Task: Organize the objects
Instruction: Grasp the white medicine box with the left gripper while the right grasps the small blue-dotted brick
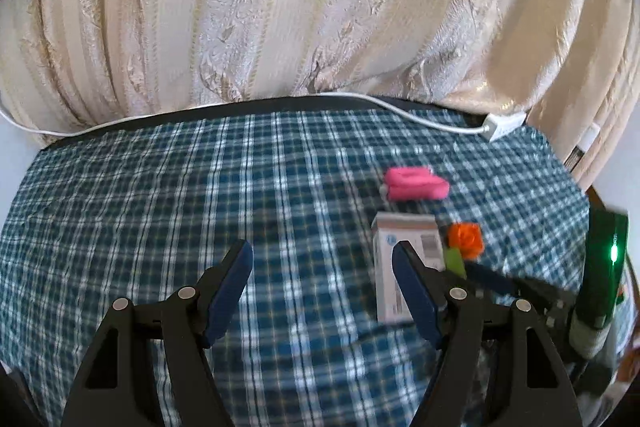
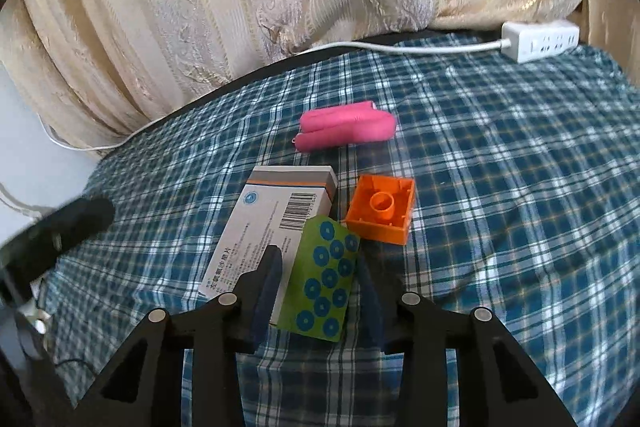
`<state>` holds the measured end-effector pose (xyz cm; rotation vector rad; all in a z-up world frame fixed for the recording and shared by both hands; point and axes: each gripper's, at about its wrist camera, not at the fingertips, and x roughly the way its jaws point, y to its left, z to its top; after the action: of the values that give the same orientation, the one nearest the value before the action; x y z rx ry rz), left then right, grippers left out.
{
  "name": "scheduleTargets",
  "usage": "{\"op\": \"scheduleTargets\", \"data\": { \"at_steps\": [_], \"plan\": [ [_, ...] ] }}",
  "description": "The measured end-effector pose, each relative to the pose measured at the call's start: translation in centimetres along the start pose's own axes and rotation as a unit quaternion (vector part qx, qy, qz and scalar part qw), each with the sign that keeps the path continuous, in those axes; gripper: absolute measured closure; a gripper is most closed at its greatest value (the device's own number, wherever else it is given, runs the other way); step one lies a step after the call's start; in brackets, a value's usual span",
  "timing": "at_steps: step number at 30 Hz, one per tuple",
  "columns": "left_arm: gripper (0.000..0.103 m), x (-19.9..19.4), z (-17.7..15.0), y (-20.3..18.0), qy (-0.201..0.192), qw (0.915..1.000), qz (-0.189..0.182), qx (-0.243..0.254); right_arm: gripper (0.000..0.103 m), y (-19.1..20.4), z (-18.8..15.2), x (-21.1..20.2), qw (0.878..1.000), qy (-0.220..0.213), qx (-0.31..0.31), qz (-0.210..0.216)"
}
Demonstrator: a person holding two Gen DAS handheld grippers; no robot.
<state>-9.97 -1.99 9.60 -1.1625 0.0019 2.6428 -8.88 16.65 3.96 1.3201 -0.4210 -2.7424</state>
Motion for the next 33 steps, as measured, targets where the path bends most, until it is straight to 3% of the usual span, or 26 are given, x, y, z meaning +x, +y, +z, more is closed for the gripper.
{"op": "scheduleTargets", "data": {
  "at_steps": [4,16,23,27,33],
  "plan": [
    [0.029,0.7,1.1,-0.4,-0.004,0.9999,-0.012,0.001,0.076,0.0,-0.4,-1.0,0.999,-0.002,-0.009,-0.038],
    [0.029,3.9,0.4,-2.6,0.030,0.9983,-0.041,0.029,0.080,-0.8,-2.1,-2.9,0.997,-0.014,0.024,-0.078],
    [0.029,5.6,-0.5,-3.9,0.051,0.9968,-0.041,0.046,0.080,-0.9,-3.1,-3.5,0.995,-0.018,0.033,-0.093],
    [0.029,5.6,-0.5,-3.5,0.047,0.9974,-0.033,0.043,0.070,-1.1,-2.9,-3.2,0.995,-0.021,0.049,-0.084],
    [0.029,5.5,-0.2,-2.5,0.044,0.9982,-0.027,0.030,0.069,-0.2,-2.3,-1.7,0.995,-0.019,0.030,-0.098]
  ]
}}
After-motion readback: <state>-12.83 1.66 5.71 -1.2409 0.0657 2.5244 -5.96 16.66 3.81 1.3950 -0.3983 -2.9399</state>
